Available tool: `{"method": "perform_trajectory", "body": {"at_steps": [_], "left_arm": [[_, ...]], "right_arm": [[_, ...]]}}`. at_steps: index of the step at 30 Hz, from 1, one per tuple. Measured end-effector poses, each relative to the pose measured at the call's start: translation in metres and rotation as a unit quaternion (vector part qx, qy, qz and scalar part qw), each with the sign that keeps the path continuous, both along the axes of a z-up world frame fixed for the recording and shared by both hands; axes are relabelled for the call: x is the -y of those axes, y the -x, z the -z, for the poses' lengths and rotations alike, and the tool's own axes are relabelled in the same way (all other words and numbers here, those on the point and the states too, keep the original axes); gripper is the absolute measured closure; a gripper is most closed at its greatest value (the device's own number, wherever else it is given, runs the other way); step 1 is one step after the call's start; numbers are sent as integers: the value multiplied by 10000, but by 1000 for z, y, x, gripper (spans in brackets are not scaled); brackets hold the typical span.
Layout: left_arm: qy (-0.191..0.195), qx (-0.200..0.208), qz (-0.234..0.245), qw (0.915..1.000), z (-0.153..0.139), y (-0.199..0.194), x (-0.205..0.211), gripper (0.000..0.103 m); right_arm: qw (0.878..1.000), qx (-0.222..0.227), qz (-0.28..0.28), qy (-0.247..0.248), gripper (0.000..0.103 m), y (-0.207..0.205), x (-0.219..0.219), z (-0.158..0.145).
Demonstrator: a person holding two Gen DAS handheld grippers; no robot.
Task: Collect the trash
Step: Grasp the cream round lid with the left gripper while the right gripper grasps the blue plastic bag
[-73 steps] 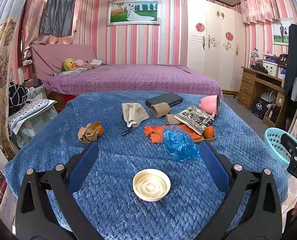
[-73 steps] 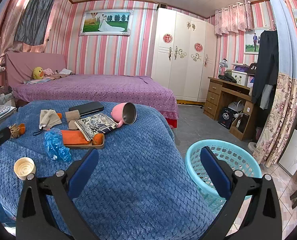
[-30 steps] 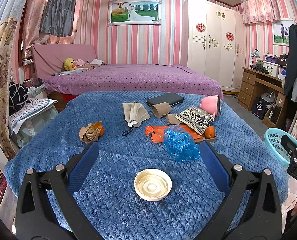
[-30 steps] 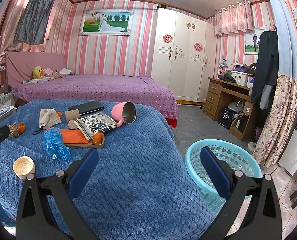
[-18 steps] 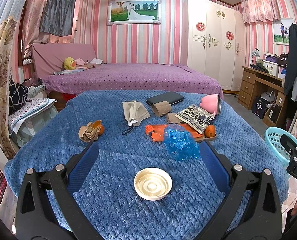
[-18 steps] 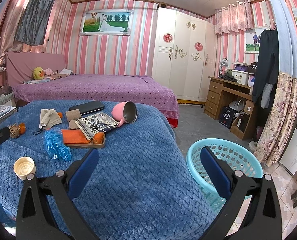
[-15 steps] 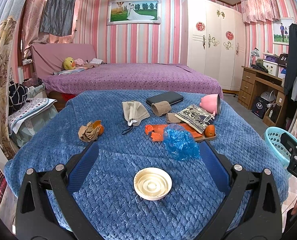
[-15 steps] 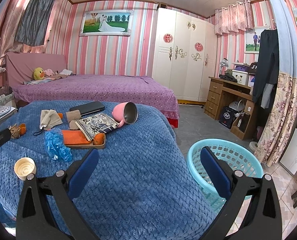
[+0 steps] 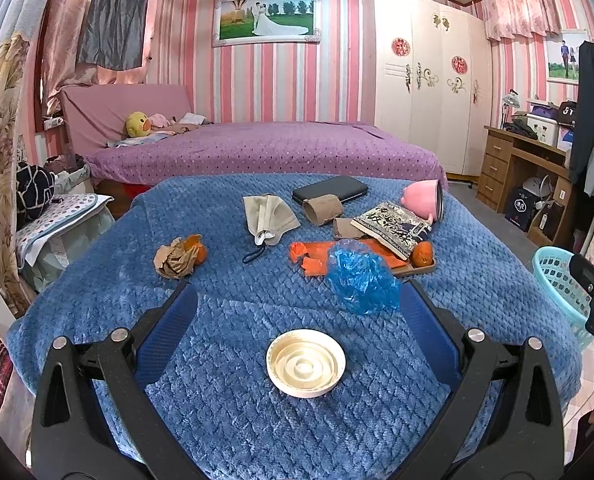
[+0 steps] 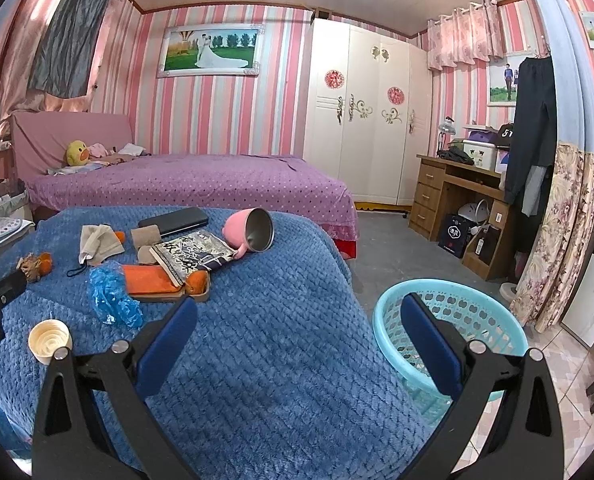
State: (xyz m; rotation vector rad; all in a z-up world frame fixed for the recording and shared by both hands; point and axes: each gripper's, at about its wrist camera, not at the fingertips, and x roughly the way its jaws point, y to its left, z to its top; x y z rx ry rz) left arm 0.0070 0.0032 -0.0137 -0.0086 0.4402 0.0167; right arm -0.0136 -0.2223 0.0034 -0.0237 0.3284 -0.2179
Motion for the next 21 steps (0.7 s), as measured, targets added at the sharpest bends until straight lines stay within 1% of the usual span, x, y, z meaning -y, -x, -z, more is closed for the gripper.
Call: {"method": "perform_trajectory", "body": {"at_steps": [4, 7, 10, 13, 16, 21], "left_arm": [[-39, -73, 20, 10000, 4, -2, 2, 5], [-33, -203, 62, 9998, 11, -5, 1, 5], [-143, -398, 75, 9991, 22, -10, -1, 5], [-243, -688, 88, 9973, 38, -16, -5, 5], [-82, -1085, 90, 9940, 55, -28, -13, 5], [103, -1406, 89, 9900, 70, -43, -13, 5]], "right_arm": [[10000, -9, 17, -42, 4, -2, 5, 5], [9999, -67, 48, -69, 4, -6, 9, 10], [9998, -153, 92, -63, 4, -12, 12, 17], [9995, -273, 93, -103, 4, -17, 17, 26], [9991, -380, 110, -176, 4, -23, 20, 36], [9983, -510, 127, -234, 4, -29, 25, 48]]}}
